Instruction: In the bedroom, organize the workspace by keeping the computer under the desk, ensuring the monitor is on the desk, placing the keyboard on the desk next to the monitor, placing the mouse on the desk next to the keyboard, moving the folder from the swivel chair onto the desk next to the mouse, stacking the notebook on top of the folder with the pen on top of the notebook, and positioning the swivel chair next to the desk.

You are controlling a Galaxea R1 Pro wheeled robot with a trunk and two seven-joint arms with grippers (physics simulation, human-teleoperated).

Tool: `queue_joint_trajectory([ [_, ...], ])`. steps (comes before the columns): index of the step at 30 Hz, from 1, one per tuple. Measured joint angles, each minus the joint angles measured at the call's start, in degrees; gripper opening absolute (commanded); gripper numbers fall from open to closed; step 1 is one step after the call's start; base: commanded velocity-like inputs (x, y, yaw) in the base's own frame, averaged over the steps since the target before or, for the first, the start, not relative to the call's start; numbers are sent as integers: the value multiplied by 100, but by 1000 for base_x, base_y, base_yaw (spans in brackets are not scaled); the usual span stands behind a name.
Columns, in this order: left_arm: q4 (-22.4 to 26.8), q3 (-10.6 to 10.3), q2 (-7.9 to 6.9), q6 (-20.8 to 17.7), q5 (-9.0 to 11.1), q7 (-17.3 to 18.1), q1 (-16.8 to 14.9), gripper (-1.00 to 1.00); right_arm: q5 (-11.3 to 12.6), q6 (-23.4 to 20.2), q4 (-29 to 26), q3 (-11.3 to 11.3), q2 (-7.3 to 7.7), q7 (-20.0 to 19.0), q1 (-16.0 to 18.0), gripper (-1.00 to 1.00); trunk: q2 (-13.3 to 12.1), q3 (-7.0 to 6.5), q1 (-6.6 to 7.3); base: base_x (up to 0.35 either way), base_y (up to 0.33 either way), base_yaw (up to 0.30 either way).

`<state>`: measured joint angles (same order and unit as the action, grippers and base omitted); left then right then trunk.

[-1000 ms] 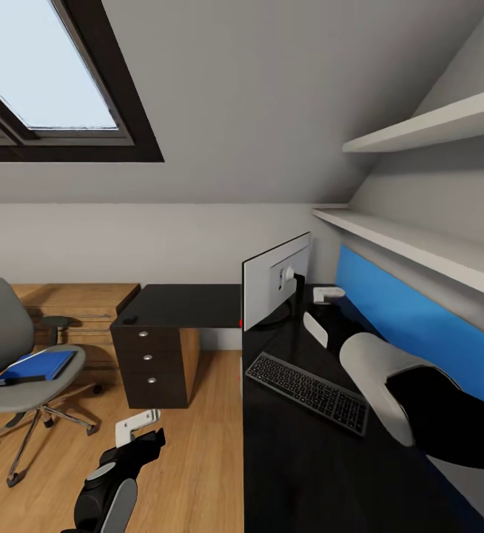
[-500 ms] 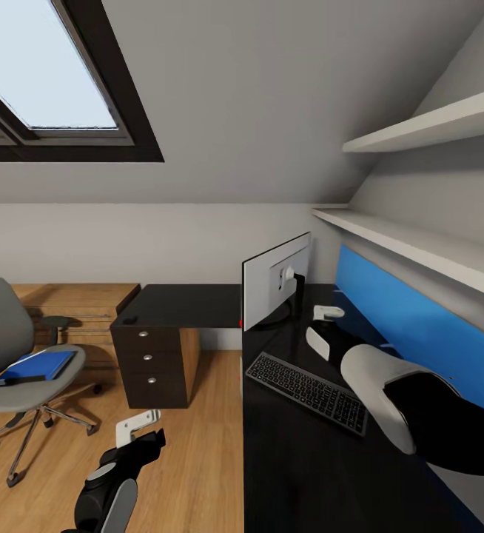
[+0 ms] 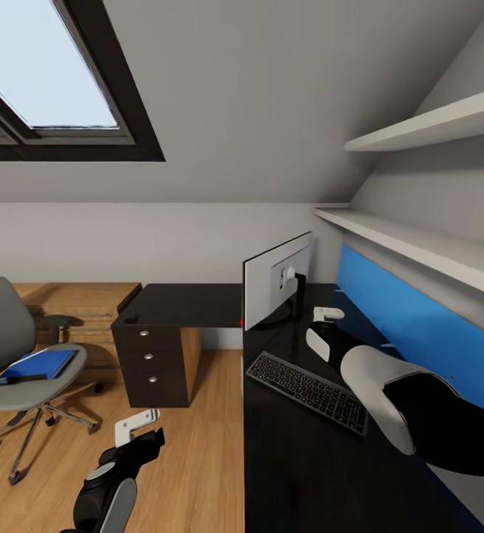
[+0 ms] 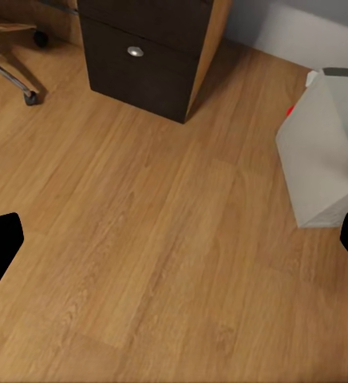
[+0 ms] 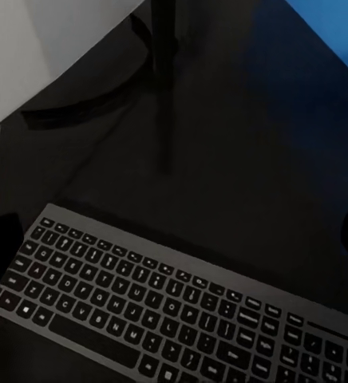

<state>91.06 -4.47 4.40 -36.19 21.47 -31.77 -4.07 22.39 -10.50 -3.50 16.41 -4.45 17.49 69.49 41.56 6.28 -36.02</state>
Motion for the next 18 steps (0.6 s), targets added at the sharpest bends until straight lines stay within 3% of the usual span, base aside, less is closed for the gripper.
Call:
queue_joint_trajectory([
  [18,1,0,0,-2,-1,-1,-1,100,5,34,1,-8,26,-23,-59,100,0,143,0,0,0,39],
])
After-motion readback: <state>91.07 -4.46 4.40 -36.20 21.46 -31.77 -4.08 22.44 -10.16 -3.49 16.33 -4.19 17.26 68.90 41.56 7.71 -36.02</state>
